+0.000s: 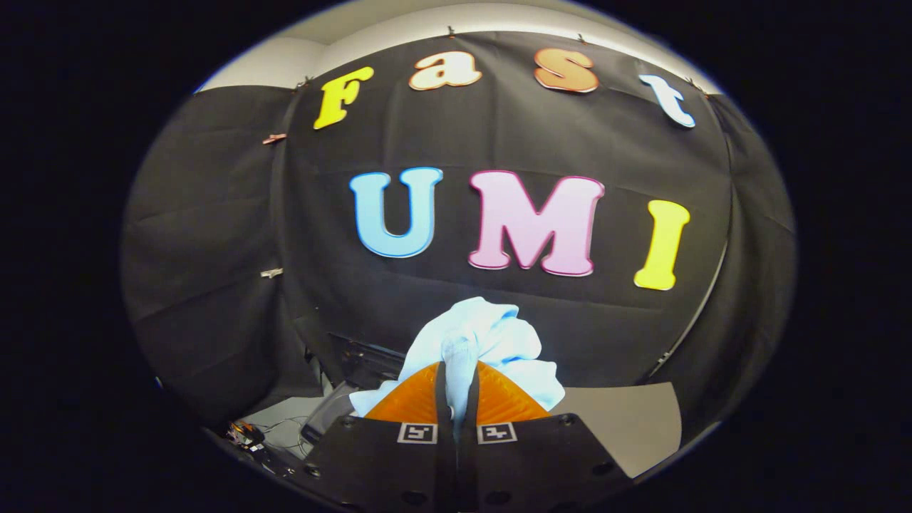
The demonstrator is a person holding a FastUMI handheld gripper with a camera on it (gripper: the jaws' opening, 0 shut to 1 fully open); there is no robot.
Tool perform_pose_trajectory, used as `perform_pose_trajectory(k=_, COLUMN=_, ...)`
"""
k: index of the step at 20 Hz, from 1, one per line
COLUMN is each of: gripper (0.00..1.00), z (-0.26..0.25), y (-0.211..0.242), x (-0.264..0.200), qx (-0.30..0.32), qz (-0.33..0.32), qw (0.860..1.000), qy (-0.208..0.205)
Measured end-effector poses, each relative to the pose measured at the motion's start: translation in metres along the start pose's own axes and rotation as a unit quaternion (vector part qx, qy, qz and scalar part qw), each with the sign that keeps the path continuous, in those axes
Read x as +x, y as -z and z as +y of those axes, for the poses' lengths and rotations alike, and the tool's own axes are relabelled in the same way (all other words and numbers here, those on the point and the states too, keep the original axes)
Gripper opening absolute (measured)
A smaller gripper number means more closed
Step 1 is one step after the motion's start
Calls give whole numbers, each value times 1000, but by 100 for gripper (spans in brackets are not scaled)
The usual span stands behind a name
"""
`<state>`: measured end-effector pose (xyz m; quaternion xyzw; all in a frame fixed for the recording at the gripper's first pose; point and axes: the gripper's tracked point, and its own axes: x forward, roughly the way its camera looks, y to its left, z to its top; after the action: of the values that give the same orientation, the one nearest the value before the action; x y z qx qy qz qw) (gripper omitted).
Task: Put the clothes into the washing machine and then close the washing machine lid.
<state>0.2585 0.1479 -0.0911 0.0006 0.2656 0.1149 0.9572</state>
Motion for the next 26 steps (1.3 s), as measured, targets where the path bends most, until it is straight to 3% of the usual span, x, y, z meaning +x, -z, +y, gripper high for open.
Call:
perform_pose_trajectory(k=8, gripper=6, z=105, y=48, x=77, qx=22, qz=61, qw=992, qy=-105)
perform_pose_trajectory(k=20, gripper=6, z=149, y=190, x=182, qx=20, qz=181, qw=972, qy=-149)
perform_pose_trajectory(k=23, gripper=6, z=154, y=221, x=200, qx=-3, qz=205, qw=964, qy=-170)
perform_pose_trajectory(k=26, gripper=6, z=149, y=255, x=209, qx=-25, qz=242, qw=957, qy=-160)
